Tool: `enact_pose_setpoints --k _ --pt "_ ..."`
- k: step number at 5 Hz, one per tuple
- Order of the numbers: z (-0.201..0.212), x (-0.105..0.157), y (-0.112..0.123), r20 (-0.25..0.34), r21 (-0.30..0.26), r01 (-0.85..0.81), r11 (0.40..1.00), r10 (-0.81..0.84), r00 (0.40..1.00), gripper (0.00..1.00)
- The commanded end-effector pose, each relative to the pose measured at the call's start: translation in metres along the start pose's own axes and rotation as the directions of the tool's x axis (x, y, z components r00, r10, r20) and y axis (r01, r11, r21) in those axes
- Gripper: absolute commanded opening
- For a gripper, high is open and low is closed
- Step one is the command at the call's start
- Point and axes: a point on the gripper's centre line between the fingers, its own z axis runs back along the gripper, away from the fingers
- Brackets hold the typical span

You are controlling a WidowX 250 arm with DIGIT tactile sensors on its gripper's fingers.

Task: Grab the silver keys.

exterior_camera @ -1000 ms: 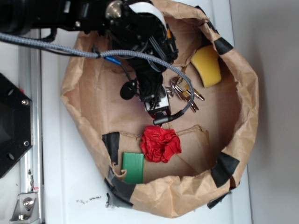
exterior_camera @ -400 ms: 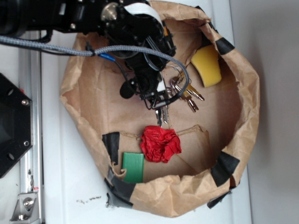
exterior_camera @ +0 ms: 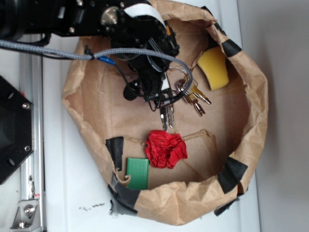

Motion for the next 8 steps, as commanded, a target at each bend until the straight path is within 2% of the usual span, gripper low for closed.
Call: enact_pose_setpoints --k 1,4,7,8 --pt "0.034 0.006 0.019 0.039 0.014 0.031 0.999 -0.032 0.999 1.0" --pt "0.006 0.012 0.022 0.07 0.069 0.05 0.996 -0.055 0.996 1.0" --pt "-0.02 0.011 0.002 0.051 0.064 0.078 0.995 -0.081 0.995 1.0" --pt "-0.02 0.011 0.0 0.053 0.062 0.073 0.995 -0.077 0.996 0.97"
